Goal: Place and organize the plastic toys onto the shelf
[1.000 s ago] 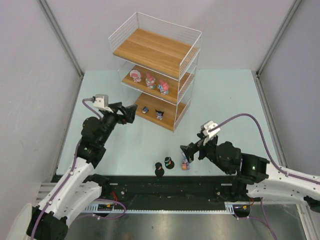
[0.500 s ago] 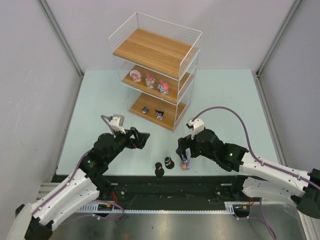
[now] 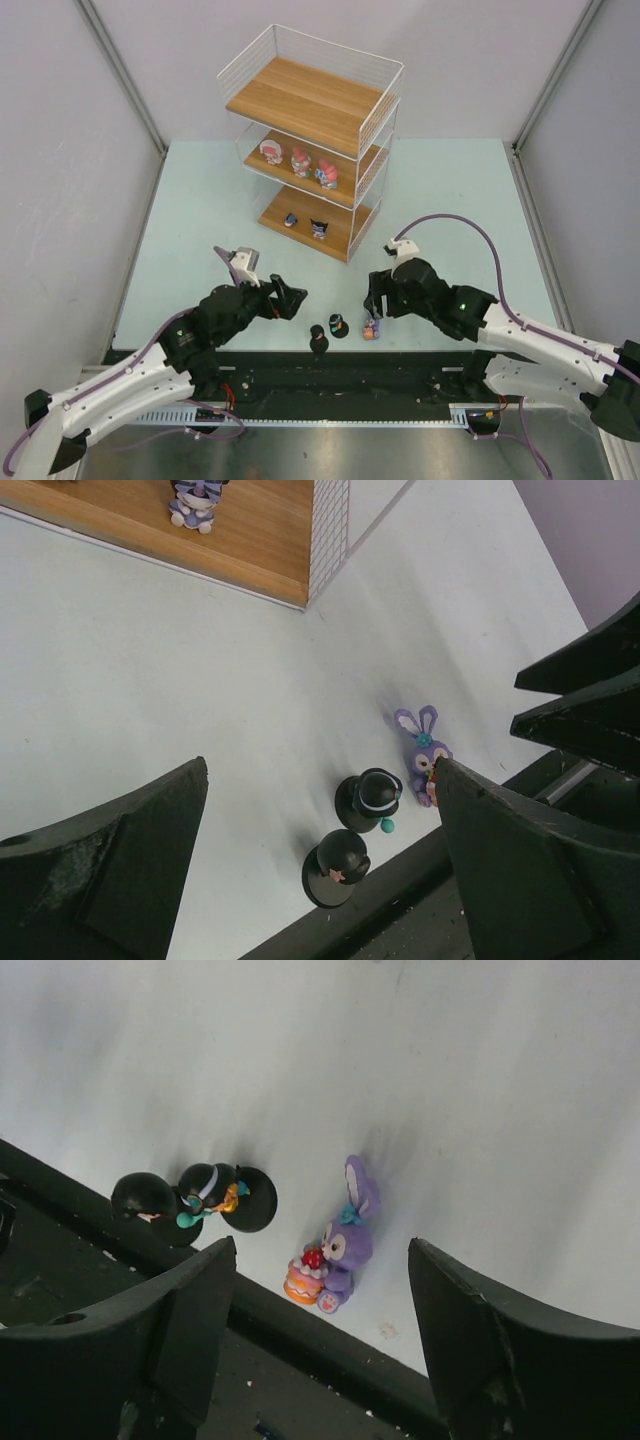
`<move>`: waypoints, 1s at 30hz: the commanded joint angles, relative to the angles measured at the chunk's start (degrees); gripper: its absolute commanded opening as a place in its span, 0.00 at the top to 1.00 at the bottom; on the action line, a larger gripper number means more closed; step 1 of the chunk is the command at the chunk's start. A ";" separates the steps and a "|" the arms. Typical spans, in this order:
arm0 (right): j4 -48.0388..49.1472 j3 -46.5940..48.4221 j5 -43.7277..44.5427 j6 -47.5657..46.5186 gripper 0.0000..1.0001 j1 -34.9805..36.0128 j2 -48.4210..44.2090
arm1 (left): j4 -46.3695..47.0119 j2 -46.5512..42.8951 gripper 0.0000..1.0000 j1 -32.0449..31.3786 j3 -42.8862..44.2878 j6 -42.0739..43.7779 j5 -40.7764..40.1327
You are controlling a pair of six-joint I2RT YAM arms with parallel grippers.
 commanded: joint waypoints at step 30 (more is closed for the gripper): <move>11.06 -14.99 -8.89 18.87 0.23 1.27 2.29 | 3.16 3.17 0.00 -0.40 1.44 -1.32 -1.06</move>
